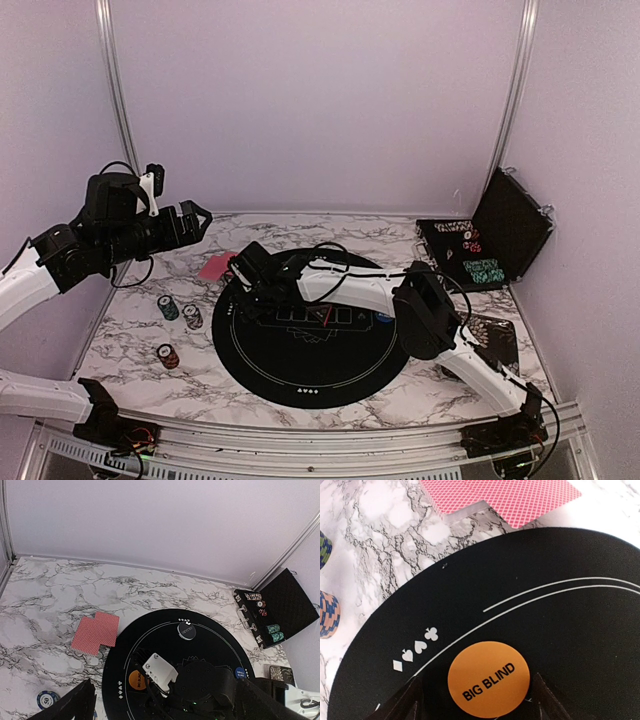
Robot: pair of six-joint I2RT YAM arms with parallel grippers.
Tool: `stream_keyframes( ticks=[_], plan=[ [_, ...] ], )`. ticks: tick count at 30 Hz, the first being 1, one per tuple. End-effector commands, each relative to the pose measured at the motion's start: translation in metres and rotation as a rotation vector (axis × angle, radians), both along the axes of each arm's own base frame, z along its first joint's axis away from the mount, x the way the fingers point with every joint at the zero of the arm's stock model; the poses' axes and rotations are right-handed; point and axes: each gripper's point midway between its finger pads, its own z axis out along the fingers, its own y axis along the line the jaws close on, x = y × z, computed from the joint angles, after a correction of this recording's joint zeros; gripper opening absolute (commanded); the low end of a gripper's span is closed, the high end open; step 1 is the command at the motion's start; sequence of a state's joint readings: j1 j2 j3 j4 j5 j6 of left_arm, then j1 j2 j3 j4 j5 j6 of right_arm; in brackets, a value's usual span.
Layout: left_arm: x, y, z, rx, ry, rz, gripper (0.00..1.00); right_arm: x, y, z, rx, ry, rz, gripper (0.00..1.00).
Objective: Distribute texas hold em gaming equipment
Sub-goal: Place the big blind button in the big blind area, then move the all-in button to the small blind area.
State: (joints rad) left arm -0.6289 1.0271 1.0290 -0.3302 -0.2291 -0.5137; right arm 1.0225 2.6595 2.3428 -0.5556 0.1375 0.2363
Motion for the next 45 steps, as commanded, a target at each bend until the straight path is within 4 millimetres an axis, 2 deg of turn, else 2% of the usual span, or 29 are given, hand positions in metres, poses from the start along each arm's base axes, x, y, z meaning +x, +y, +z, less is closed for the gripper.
stream_keyframes(
  ticks=[1, 4, 8, 13, 16, 24, 29, 34, 39, 45],
  plan=[
    [0.001, 0.003, -0.005, 0.005, 0.008, 0.011, 0.99, -0.002, 0.005, 0.019, 0.039, 0.026, 0.020, 0.78],
    [0.001, 0.003, -0.007, 0.006, 0.010, 0.012, 0.99, 0.000, 0.003, 0.033, 0.052, 0.017, 0.014, 0.83],
    [0.002, 0.001, -0.008, -0.003, 0.012, 0.011, 0.99, 0.007, -0.009, 0.051, 0.051, 0.005, -0.014, 0.85],
    [0.002, 0.000, -0.009, -0.012, 0.010, 0.008, 0.99, 0.018, -0.032, 0.074, 0.057, -0.019, -0.064, 0.82],
    [0.003, -0.001, -0.011, -0.018, 0.015, 0.006, 0.99, 0.027, -0.049, 0.077, 0.043, -0.018, -0.107, 0.79],
    [0.004, -0.005, -0.014, -0.027, 0.024, -0.003, 0.99, 0.043, -0.111, 0.066, -0.047, 0.010, -0.236, 0.63],
    [0.006, -0.009, -0.016, -0.033, 0.029, -0.012, 0.99, 0.038, -0.136, 0.051, -0.077, 0.033, -0.251, 0.62],
    [0.009, -0.013, -0.019, -0.039, 0.036, -0.021, 0.99, 0.031, -0.146, 0.036, -0.094, 0.064, -0.243, 0.62],
    [0.011, -0.016, -0.021, -0.047, 0.042, -0.025, 0.99, 0.026, -0.146, 0.024, -0.101, 0.092, -0.231, 0.61],
    [0.011, -0.017, -0.023, -0.047, 0.048, -0.027, 0.99, 0.016, -0.149, 0.018, -0.099, 0.123, -0.218, 0.58]
  ],
)
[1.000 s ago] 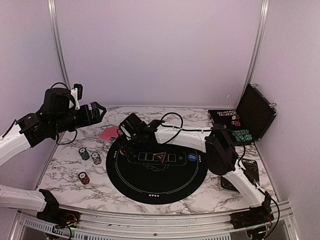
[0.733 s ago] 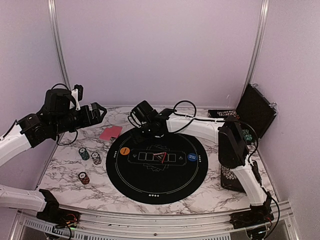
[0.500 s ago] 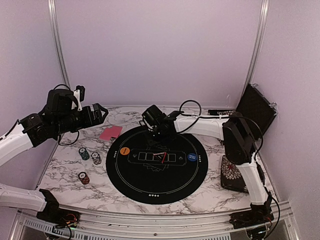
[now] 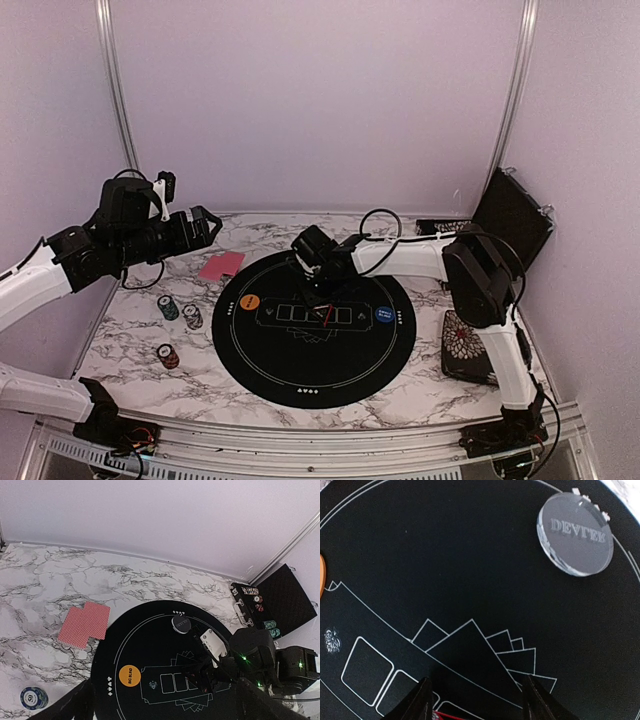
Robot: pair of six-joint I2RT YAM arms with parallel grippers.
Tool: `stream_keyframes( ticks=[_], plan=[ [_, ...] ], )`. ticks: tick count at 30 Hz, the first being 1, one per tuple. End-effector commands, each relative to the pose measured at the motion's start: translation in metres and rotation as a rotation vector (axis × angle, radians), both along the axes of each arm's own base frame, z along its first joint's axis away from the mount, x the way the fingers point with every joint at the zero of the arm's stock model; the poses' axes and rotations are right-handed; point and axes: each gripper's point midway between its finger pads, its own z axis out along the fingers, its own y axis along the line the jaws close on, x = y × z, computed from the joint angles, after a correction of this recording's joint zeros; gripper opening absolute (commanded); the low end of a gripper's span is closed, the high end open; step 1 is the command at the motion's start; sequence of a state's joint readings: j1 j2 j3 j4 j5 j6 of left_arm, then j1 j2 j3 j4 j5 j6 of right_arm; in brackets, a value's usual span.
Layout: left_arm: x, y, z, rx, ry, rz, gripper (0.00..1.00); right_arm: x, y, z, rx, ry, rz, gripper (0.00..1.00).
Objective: Distribute texas hold em gaming equipment
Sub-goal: Move the all-in button to the small blind area.
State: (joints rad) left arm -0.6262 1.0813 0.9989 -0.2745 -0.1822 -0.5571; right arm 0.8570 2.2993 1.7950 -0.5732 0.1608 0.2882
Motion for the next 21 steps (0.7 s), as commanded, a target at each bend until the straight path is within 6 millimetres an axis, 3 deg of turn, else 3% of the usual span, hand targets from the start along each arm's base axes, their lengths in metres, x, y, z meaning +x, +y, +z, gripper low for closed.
stream_keyframes(
  ticks=[1, 13, 21],
  plan=[
    [0.003, -0.003, -0.003, -0.012, -0.001, -0.004, 0.99, -0.005, 0.003, 0.018, 0.056, -0.003, 0.004, 0.58],
    [0.005, -0.007, -0.009, -0.020, 0.014, -0.014, 0.99, -0.034, -0.002, 0.008, 0.035, 0.043, 0.039, 0.56],
    [0.003, -0.005, -0.009, -0.019, 0.012, -0.010, 0.99, -0.045, -0.020, -0.001, -0.030, 0.046, 0.020, 0.54]
  ],
)
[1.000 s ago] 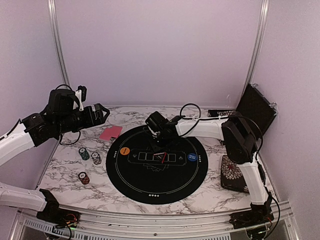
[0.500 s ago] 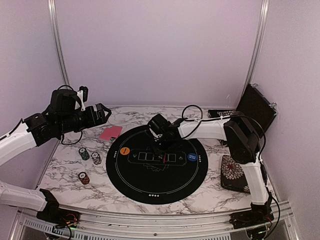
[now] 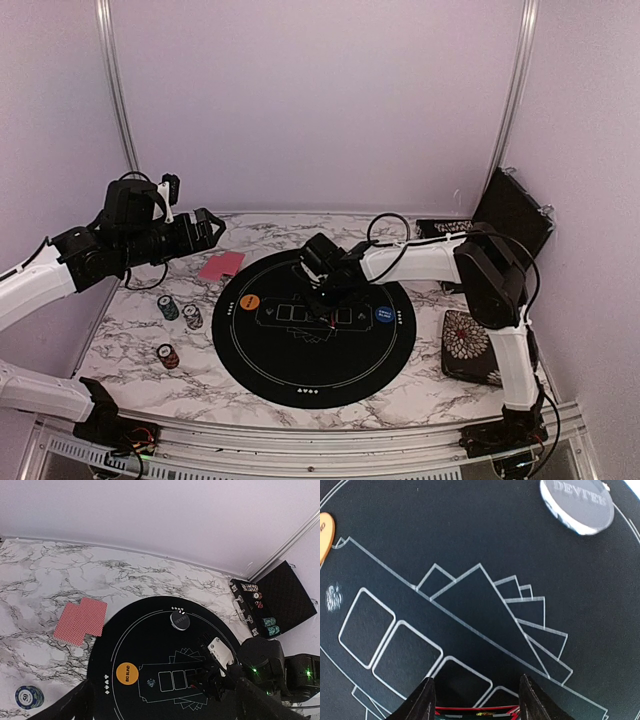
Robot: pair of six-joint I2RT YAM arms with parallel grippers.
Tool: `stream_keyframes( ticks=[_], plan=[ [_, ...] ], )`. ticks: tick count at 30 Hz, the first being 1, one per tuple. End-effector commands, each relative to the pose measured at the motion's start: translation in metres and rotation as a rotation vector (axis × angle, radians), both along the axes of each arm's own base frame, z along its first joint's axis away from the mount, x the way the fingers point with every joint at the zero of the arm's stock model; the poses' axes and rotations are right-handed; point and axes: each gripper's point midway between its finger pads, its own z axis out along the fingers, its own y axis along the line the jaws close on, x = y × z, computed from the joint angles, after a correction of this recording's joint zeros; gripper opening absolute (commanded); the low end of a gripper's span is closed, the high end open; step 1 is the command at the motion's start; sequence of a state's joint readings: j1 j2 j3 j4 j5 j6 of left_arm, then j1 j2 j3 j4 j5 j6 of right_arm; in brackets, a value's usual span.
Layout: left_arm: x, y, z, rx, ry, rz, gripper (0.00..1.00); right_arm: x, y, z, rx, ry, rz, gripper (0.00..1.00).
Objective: Distribute texas hold em gaming equipment
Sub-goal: Move the all-in button to the small blind area.
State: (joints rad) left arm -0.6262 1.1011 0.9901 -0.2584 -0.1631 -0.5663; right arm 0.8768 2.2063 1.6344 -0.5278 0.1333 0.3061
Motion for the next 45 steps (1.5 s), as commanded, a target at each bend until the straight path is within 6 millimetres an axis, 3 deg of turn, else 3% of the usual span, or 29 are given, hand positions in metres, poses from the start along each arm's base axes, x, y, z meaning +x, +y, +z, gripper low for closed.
stream_keyframes(
  ticks=[1, 6, 14, 28, 45],
  plan=[
    [0.001, 0.000, -0.002, -0.011, -0.006, 0.002, 0.99, -0.019, -0.009, 0.002, -0.042, 0.008, 0.011, 0.55],
    [0.001, 0.001, -0.002, -0.013, -0.004, 0.005, 0.99, -0.036, -0.013, -0.002, -0.063, 0.006, 0.068, 0.54],
    [0.001, 0.000, -0.005, -0.016, 0.005, 0.006, 0.99, -0.063, -0.040, -0.012, -0.105, 0.023, 0.137, 0.54],
    [0.003, -0.004, -0.009, -0.030, 0.022, 0.006, 0.99, -0.091, -0.074, -0.019, -0.125, 0.067, 0.116, 0.55],
    [0.003, -0.005, -0.011, -0.040, 0.030, 0.005, 0.99, -0.104, -0.077, -0.017, -0.059, 0.104, 0.094, 0.55]
  ],
)
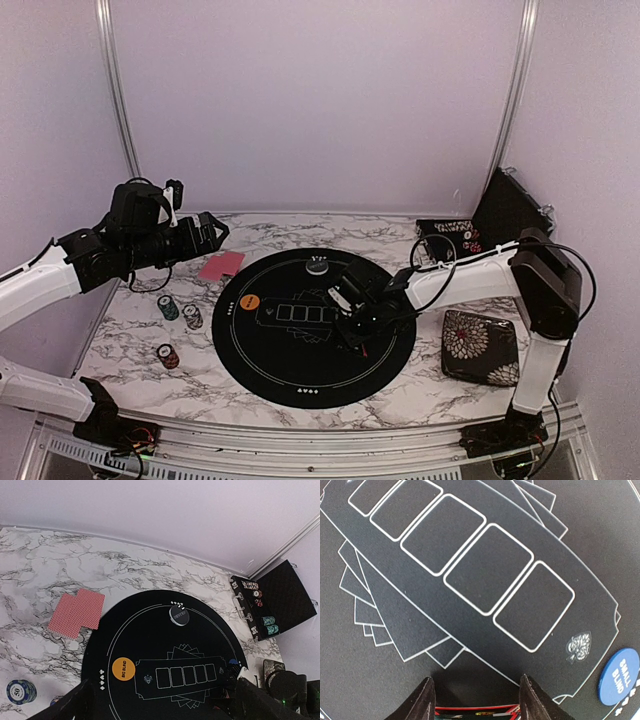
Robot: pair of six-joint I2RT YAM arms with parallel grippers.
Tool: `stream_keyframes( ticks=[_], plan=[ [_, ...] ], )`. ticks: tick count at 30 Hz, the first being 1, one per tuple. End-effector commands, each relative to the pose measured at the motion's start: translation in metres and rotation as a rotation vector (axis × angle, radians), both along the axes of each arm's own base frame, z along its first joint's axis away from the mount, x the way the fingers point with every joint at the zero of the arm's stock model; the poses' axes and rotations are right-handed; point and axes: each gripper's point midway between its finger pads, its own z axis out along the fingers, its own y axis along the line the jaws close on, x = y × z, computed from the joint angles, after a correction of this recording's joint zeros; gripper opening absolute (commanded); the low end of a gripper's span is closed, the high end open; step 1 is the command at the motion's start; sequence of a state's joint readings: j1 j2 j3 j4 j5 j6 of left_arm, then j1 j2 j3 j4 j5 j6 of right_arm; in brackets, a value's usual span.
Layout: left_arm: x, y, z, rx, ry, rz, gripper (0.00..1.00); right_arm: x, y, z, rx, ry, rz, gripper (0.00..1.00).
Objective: Distribute texas hold em gaming equipment
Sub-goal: Move the all-in button to the small blind area.
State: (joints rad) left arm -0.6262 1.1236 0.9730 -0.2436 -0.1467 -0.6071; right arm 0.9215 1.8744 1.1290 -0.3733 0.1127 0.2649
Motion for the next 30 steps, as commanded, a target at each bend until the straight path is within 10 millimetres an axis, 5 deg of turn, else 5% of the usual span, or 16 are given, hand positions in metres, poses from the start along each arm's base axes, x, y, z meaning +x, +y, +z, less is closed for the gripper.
stream_keyframes(
  ticks=[1, 30],
  plan=[
    [0.001, -0.001, 0.002, -0.016, -0.010, 0.000, 0.99, -0.023, -0.014, -0.014, -0.040, 0.089, 0.003, 0.55],
    [0.000, 0.002, 0.014, 0.011, -0.019, -0.006, 0.99, 0.016, 0.028, 0.044, 0.085, -0.003, -0.002, 0.55]
  ],
)
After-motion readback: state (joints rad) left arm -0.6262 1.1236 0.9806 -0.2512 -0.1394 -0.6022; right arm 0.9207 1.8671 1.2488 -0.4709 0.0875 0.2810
